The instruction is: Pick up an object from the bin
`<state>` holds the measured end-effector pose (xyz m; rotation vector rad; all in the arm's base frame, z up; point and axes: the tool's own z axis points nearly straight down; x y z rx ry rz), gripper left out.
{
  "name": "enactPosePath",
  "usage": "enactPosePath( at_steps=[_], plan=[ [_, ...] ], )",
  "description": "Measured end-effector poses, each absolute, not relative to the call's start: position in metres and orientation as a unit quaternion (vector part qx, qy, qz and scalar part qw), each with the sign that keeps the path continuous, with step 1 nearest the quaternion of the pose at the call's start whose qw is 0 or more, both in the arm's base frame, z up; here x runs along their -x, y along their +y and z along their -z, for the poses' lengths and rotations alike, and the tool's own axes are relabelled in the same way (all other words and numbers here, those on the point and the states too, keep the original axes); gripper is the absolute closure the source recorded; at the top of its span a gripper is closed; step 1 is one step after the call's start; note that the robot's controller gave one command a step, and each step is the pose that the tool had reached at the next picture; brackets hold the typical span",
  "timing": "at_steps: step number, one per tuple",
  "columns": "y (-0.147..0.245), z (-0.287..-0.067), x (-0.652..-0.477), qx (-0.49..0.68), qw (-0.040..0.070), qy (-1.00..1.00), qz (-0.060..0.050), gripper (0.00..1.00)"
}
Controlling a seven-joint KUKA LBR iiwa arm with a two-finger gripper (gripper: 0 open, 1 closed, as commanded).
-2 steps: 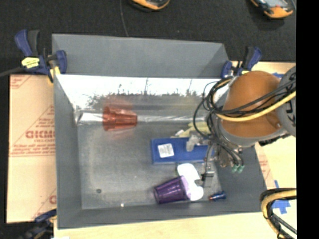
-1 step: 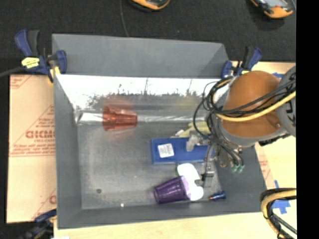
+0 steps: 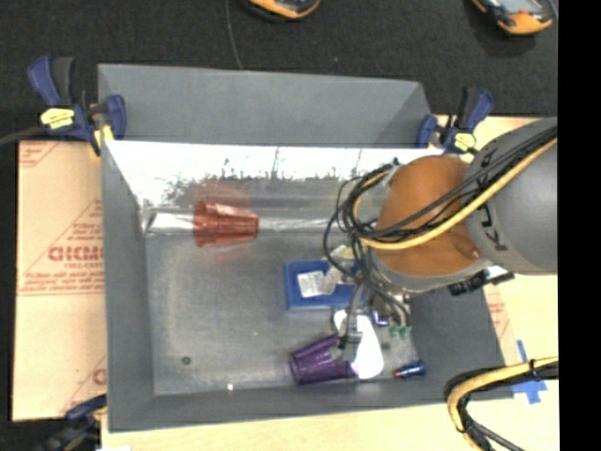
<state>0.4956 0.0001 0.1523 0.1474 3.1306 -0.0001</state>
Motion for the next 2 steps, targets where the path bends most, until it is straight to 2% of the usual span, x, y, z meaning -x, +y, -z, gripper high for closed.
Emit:
enactPosePath(
  at_steps=[1,2],
  plan=[
    [0.05,-0.116,-0.486,-0.072,0.006,0.997,0.0,0.0],
    [0.013,-0.082,-0.481,0.021,0.005,1.0,-0.001,0.0]
  ],
)
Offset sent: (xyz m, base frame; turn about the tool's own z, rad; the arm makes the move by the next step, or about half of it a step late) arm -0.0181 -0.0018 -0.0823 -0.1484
